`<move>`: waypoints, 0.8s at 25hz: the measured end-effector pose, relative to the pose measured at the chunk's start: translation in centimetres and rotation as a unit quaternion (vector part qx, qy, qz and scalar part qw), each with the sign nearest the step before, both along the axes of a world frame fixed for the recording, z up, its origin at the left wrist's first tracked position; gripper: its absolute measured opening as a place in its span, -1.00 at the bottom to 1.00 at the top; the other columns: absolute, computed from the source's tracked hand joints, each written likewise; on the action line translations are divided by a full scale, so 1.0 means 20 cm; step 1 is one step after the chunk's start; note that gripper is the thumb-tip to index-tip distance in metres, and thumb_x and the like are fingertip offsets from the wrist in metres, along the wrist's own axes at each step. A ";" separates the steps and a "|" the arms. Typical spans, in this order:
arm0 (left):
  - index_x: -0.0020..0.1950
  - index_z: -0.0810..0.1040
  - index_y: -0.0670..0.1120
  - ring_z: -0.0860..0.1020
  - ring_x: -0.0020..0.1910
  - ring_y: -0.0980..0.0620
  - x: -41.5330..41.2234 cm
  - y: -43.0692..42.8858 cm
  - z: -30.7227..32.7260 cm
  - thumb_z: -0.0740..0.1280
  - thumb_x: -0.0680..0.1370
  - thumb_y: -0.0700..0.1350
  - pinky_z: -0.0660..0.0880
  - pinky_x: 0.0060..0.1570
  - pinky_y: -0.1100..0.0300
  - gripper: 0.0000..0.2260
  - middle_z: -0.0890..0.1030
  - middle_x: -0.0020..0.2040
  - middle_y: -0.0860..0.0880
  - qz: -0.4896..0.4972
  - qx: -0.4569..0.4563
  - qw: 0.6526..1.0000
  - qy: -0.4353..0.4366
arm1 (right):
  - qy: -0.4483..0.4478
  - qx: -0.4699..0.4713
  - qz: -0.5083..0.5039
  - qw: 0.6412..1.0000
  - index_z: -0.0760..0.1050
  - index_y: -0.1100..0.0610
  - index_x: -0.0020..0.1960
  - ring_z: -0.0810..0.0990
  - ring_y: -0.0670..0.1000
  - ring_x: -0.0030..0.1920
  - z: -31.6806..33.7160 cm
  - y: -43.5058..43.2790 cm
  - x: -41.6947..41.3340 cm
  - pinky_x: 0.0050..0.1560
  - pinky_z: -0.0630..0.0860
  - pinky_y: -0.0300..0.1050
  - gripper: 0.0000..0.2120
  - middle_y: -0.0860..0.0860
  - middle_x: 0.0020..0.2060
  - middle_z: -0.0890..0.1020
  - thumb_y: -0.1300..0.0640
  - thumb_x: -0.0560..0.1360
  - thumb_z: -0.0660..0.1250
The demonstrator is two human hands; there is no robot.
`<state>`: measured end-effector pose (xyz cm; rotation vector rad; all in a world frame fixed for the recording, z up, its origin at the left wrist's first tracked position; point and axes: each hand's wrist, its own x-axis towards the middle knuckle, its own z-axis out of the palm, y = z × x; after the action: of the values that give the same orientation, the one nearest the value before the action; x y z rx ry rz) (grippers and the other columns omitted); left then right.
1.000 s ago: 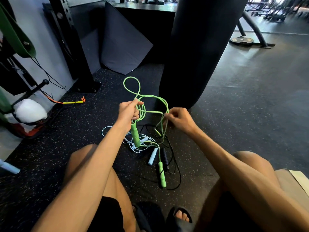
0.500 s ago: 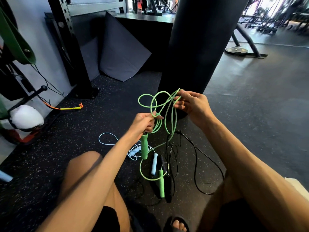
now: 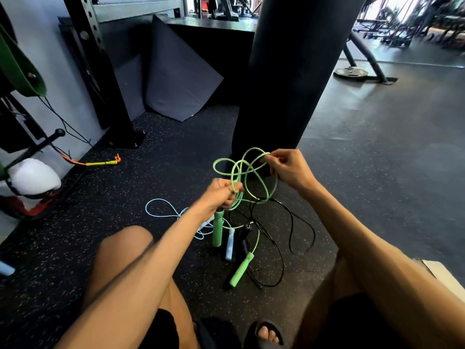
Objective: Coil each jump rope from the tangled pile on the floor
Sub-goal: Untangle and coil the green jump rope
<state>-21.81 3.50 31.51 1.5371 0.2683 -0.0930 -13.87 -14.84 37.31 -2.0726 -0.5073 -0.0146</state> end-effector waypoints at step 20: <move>-0.14 0.46 -0.19 0.16 -0.57 0.15 0.01 0.14 0.10 0.22 0.64 -0.20 0.07 -0.49 0.23 -0.83 0.23 -0.54 0.10 0.144 -0.047 0.984 -0.091 | 0.234 -0.330 0.125 0.906 0.57 0.33 0.04 0.72 0.25 -0.22 -0.47 0.04 -0.10 -0.36 0.67 0.01 -0.80 0.30 -0.16 0.70 0.37 0.54 0.19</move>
<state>-21.70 6.29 33.47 1.3871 0.3335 0.2586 -15.89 -14.07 27.97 -2.5220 -0.5138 0.8992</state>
